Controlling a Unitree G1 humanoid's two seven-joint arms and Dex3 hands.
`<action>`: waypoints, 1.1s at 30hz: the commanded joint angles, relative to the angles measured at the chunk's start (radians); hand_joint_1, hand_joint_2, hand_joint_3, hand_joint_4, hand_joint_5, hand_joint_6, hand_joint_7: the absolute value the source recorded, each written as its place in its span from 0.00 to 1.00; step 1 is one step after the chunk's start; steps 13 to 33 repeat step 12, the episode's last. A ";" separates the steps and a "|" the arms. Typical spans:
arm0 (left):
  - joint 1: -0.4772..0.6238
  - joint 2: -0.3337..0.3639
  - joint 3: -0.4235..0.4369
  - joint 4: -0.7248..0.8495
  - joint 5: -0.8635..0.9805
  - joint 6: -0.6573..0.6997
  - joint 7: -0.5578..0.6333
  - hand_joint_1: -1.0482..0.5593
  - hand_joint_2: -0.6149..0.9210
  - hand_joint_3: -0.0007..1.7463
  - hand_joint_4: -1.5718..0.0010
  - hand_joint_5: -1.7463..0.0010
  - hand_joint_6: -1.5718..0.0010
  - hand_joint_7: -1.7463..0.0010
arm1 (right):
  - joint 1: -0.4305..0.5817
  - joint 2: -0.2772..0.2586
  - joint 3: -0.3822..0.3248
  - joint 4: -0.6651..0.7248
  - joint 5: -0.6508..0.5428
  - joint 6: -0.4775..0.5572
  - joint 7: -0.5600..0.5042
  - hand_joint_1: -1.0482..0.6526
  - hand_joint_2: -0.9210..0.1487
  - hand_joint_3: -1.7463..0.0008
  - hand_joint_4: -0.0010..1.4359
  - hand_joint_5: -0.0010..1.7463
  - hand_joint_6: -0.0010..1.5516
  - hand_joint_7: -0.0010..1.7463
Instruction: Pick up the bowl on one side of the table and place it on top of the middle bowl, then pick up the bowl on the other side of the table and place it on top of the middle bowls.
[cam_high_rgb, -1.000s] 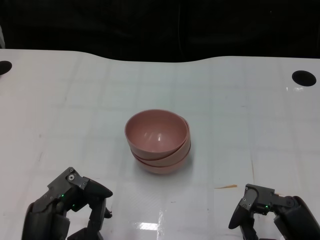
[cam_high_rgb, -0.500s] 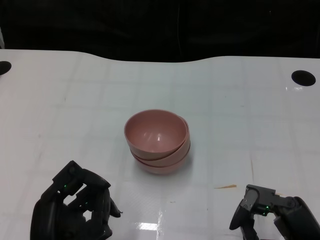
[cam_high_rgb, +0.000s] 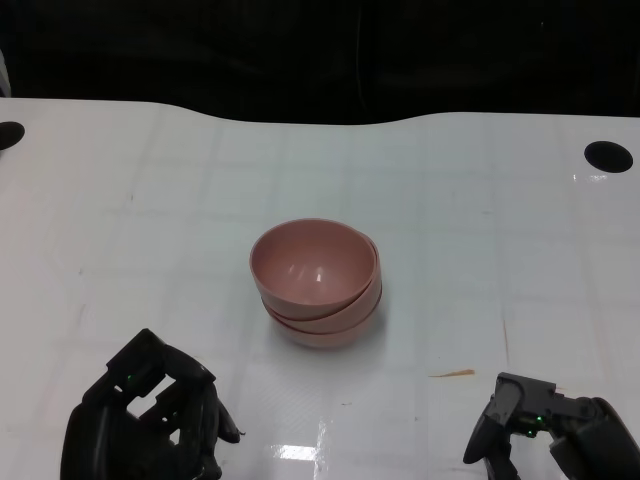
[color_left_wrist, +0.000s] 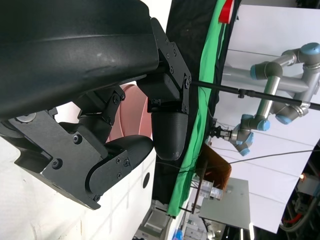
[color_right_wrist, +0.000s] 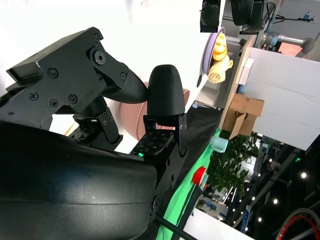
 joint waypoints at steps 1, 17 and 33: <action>0.007 0.000 0.017 0.010 -0.015 0.015 -0.020 0.55 0.65 0.75 0.42 0.00 0.45 0.13 | -0.005 -0.012 -0.015 0.008 0.005 -0.012 0.000 0.48 0.36 0.32 0.61 1.00 0.52 0.81; 0.004 -0.011 0.042 0.042 -0.015 -0.002 -0.097 0.54 0.66 0.72 0.42 0.02 0.46 0.15 | -0.022 0.002 -0.016 0.065 0.029 -0.076 0.001 0.49 0.37 0.32 0.60 1.00 0.52 0.82; 0.004 -0.011 0.042 0.042 -0.015 -0.002 -0.097 0.54 0.66 0.72 0.42 0.02 0.46 0.15 | -0.022 0.002 -0.016 0.065 0.029 -0.076 0.001 0.49 0.37 0.32 0.60 1.00 0.52 0.82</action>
